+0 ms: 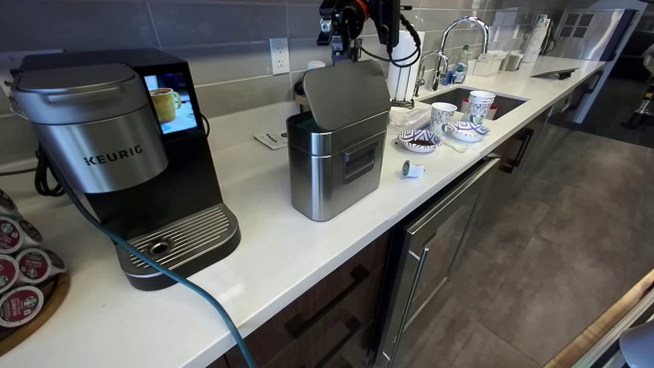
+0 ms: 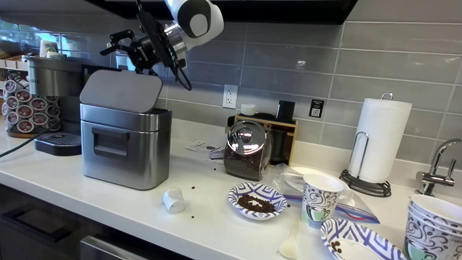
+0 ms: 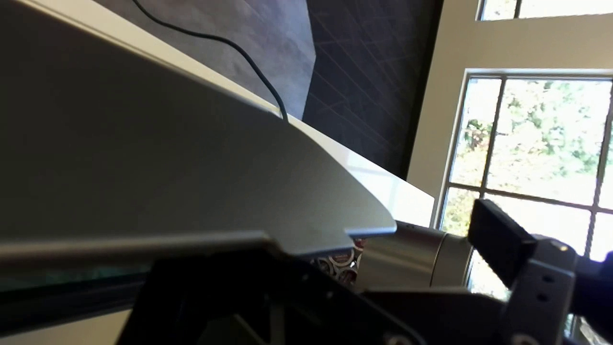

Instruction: Open the silver bin, pick up the small white container and put it inside the silver bin

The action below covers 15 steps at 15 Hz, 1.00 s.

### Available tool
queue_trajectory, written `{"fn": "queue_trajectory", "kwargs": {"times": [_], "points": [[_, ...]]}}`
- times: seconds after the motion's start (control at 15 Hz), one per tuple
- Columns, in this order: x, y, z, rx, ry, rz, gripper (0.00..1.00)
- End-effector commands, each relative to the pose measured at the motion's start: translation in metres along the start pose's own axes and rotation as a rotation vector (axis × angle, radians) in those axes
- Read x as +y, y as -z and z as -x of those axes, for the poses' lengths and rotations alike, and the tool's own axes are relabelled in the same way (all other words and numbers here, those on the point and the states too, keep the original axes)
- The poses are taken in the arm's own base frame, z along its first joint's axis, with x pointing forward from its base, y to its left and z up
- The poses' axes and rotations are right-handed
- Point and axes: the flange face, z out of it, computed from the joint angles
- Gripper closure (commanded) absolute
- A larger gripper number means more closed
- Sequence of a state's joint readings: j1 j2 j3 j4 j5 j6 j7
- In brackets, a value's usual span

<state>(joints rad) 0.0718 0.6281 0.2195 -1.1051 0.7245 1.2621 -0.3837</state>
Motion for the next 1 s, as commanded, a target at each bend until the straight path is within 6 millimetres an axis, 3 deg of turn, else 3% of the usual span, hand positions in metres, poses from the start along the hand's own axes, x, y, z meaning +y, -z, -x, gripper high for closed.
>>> {"fn": "queue_trajectory", "kwargs": {"times": [0.0,0.33,0.93], "points": [[-0.006,-0.006,0.017,-0.096,-0.048,0.043,0.0],[-0.014,-0.009,0.032,-0.19,-0.048,0.129,0.0],[-0.039,-0.011,0.057,-0.124,0.003,0.315,0.0]]}}
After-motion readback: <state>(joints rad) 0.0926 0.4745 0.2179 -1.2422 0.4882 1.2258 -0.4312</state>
